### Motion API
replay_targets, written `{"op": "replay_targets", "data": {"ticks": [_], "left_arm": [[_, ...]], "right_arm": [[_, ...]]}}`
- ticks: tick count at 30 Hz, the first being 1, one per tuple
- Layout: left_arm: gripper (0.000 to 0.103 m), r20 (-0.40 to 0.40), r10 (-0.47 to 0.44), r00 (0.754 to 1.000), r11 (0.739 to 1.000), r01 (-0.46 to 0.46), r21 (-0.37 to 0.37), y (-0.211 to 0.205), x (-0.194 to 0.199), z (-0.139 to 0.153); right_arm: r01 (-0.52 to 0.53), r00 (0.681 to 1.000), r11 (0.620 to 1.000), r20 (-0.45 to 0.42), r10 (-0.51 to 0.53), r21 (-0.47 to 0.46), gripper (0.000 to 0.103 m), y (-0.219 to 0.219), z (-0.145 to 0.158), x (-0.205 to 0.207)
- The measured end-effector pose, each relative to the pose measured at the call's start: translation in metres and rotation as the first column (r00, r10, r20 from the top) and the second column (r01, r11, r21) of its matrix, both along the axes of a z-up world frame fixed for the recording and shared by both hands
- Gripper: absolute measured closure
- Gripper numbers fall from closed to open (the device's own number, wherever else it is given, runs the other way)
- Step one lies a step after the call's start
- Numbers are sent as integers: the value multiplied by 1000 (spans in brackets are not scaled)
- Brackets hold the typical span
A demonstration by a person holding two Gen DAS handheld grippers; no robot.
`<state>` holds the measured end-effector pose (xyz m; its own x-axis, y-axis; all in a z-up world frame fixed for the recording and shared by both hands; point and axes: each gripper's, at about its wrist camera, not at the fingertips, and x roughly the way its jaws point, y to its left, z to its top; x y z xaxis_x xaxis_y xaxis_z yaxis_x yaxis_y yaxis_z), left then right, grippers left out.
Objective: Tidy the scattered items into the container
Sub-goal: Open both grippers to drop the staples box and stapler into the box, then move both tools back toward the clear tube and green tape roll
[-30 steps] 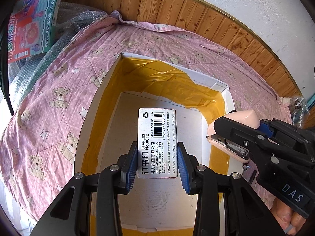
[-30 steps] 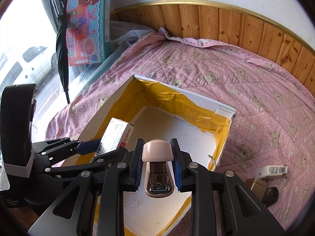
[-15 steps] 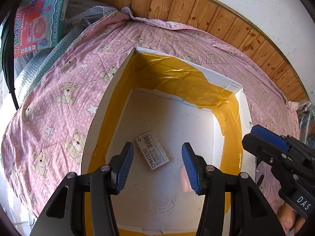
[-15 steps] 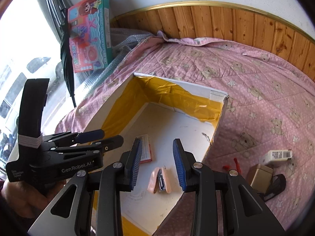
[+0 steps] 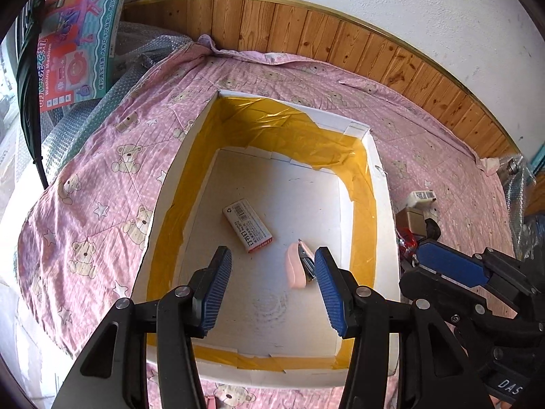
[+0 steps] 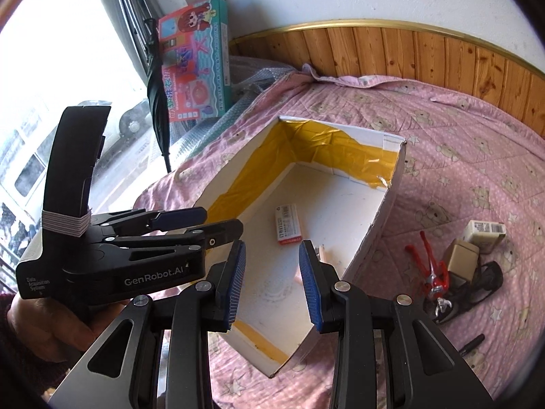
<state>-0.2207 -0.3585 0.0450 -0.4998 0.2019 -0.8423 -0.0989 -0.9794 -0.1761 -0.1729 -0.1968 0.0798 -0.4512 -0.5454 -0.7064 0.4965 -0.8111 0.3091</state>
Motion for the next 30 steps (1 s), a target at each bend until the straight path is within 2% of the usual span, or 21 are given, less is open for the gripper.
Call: {"op": "replay_targets", "data": {"ticks": [15,23,30], "left_arm": [[51,-103,-45,994,999,45,5,12,73,32],[51,-150,-86,985,996,85,-14,30,112,34],[50,-145,-120,982,993,119,-19,47,135,24]], "right_arm": [[51,998,995,-37,-54,-85,68,33,11,72],[93,994,988,-47,-99,-124,68,53,8,105],[120,991,981,-37,-127,-154,68,70,-2,127]]}}
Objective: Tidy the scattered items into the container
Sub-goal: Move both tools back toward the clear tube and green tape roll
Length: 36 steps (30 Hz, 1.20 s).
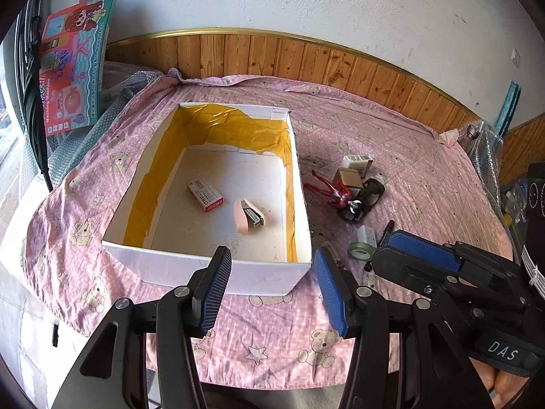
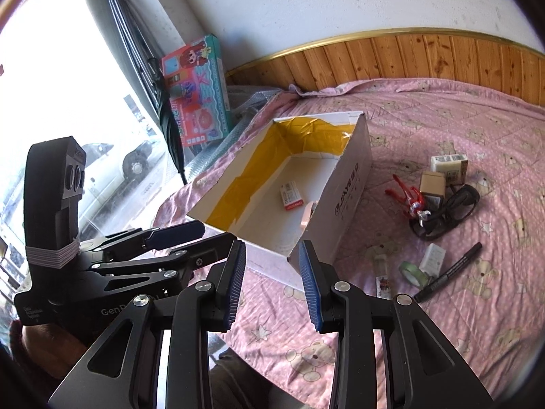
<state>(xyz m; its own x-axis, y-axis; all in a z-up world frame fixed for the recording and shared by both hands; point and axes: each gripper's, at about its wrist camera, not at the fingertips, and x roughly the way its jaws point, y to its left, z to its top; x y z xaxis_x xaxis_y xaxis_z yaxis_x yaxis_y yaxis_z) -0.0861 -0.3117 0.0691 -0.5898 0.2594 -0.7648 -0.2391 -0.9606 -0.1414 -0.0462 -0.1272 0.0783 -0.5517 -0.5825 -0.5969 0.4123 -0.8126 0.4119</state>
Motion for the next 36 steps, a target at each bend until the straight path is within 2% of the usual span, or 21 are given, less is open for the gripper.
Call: {"op": "replay_targets", "data": {"ticks": [10,22,27,36], "left_arm": [[50,-7,-37,999,999,37,-1,20,17,-5],[49,40,-185,982,983,185,25,74,28,-33],[49,74,-211,975,977,209,29,92,21,-48],[49,161,-228,960,974,224,40,115,-6,-89]], "right_arm": [[64,998,997,29,-63,-34,68,33,-17,18],[189,975,981,128,-182,-45,68,88,-59,23],[254,956,966,166,-244,-47,67,110,-75,16],[293,931,956,235,-278,-29,66,128,-107,-5]]}}
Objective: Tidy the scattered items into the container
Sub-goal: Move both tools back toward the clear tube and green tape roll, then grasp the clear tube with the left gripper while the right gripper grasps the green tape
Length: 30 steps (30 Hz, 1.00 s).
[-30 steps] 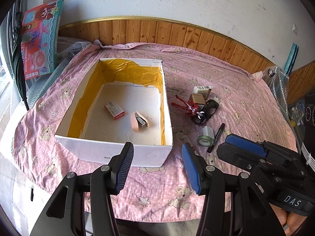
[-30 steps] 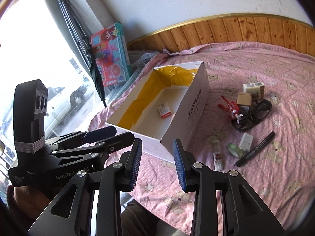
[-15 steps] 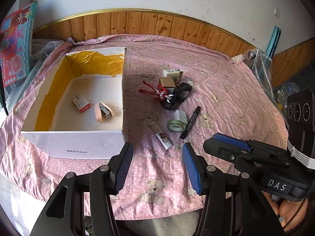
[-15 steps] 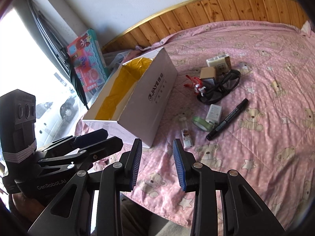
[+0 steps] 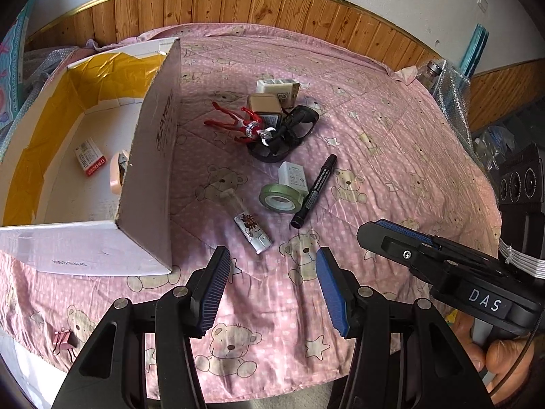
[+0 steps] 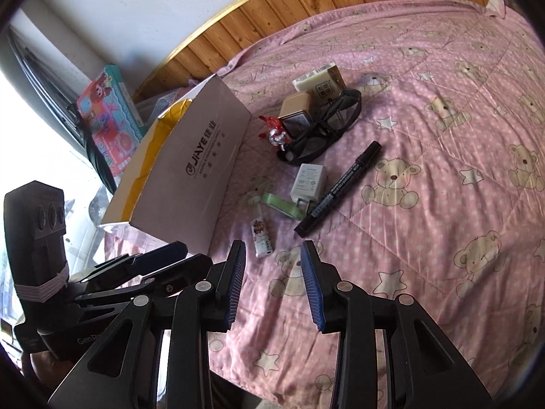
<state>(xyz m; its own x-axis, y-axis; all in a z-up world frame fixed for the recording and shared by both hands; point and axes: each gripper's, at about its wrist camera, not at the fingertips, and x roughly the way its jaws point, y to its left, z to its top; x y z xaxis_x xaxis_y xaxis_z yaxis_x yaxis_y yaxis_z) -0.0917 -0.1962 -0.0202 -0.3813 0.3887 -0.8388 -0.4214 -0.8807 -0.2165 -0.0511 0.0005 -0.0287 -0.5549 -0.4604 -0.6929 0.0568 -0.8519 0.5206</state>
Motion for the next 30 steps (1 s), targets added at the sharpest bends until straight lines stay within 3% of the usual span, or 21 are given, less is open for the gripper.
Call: {"op": "replay_targets", "data": {"ticks": [9,15,19,20,22,29,30], "left_arm": [[49,114,35,993,999,-34,-7,10,-34,-48],[49,157,110,981,994,-109,-21,-4,-55,-73],[49,124,168,978,986,-164,-40,-23,-57,-75],[45,127,165,978,986,-163,-30,-23,-56,-74],[42,141,145,979,989,-147,5,-19,-57,-75],[41,71,98,993,995,-98,-4,4,-66,-76],[44,62,102,993,995,-101,-11,3,-66,-76]], "right_arm": [[-73,997,994,11,73,79,66,-13,-16,-35],[-156,988,977,23,154,146,66,-33,-30,-68],[-192,981,969,62,185,155,69,-38,-49,-83],[-180,983,972,65,172,151,80,-35,-52,-85],[-151,987,981,82,142,123,89,-26,-55,-89],[-73,990,996,127,66,47,90,2,-55,-89],[-72,989,996,130,66,44,90,2,-54,-88]]}}
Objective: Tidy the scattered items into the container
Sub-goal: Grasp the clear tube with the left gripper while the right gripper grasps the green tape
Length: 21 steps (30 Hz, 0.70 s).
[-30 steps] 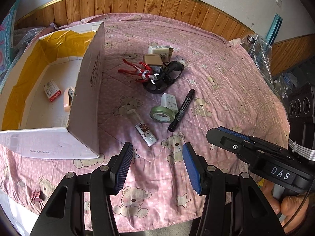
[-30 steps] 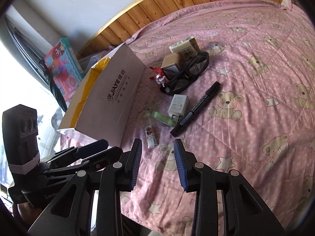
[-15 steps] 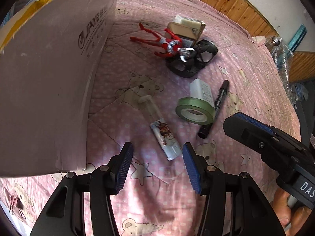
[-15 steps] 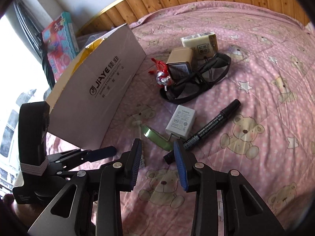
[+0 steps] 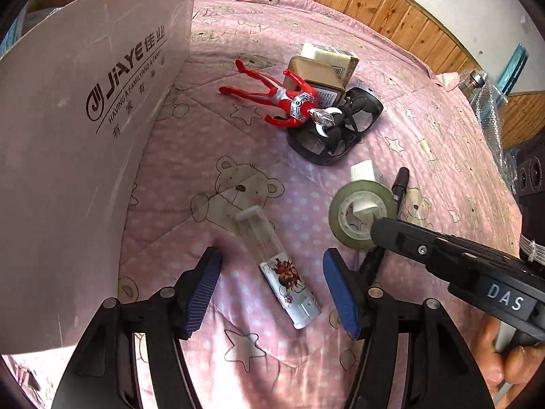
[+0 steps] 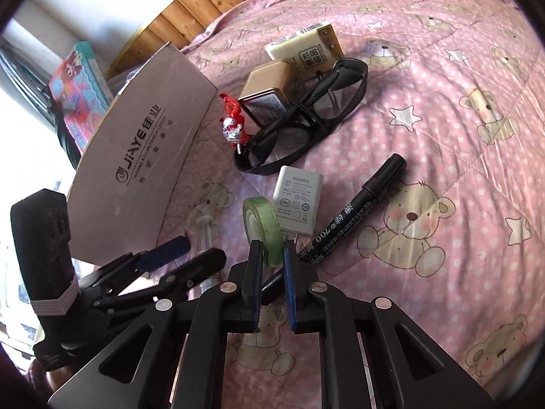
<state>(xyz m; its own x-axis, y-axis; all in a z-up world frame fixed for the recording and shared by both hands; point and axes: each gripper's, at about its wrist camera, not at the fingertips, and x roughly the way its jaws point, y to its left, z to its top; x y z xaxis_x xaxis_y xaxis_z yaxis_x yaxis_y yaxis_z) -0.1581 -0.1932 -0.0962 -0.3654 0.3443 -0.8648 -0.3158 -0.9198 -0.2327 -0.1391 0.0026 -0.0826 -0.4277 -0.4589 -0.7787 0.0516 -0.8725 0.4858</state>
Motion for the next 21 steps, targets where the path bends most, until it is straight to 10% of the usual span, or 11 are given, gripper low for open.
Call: {"op": "replay_targets", "data": {"ticks": [9,21], "left_arm": [[49,45,70,997,996,-72,54,-16,4,5],[66,-2,79,997,994,-79,-69,-8,14,7]], "right_arm": [[-21,1000,999,-4,21,-32,90,-6,-9,-9],[11,999,996,-42,-8,84,92,32,10,14]]}}
